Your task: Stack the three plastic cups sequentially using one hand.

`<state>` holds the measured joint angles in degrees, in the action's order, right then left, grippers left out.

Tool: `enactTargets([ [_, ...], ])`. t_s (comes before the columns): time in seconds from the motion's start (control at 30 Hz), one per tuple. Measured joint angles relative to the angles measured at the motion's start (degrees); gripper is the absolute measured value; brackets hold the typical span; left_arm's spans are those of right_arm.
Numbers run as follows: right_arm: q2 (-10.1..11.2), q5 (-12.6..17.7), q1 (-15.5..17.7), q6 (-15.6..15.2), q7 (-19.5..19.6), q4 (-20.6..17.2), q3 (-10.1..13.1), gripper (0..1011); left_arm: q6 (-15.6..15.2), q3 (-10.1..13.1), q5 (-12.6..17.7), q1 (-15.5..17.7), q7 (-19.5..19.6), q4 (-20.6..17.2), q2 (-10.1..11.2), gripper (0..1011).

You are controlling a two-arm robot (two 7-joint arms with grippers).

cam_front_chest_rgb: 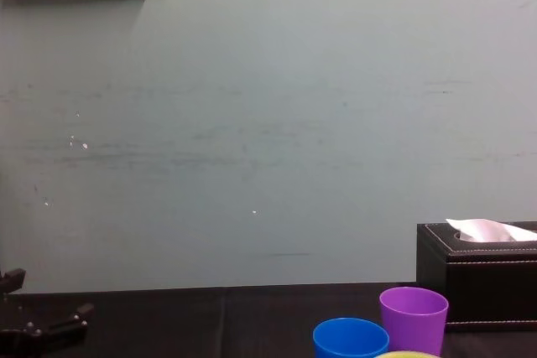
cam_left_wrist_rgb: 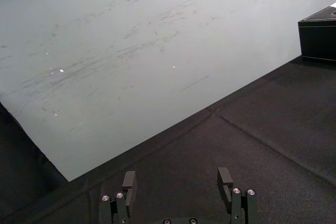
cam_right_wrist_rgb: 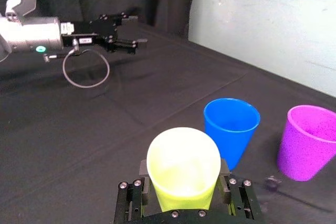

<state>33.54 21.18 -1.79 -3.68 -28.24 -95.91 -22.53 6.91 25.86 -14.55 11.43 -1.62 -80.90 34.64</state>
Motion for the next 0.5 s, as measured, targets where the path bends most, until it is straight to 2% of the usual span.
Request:
enactTargets([
  [0.33,2.5,2.7,0.6,-1.3,0.7,-5.0,4.2,738,0.0,0.0,0.0,0.0,0.0,0.0,0.0,1010],
  [0.5,3.3,3.2,-0.4,-2.1,1.4,-6.0,5.7,738,0.0,0.0,0.0,0.0,0.0,0.0,0.0,1010],
])
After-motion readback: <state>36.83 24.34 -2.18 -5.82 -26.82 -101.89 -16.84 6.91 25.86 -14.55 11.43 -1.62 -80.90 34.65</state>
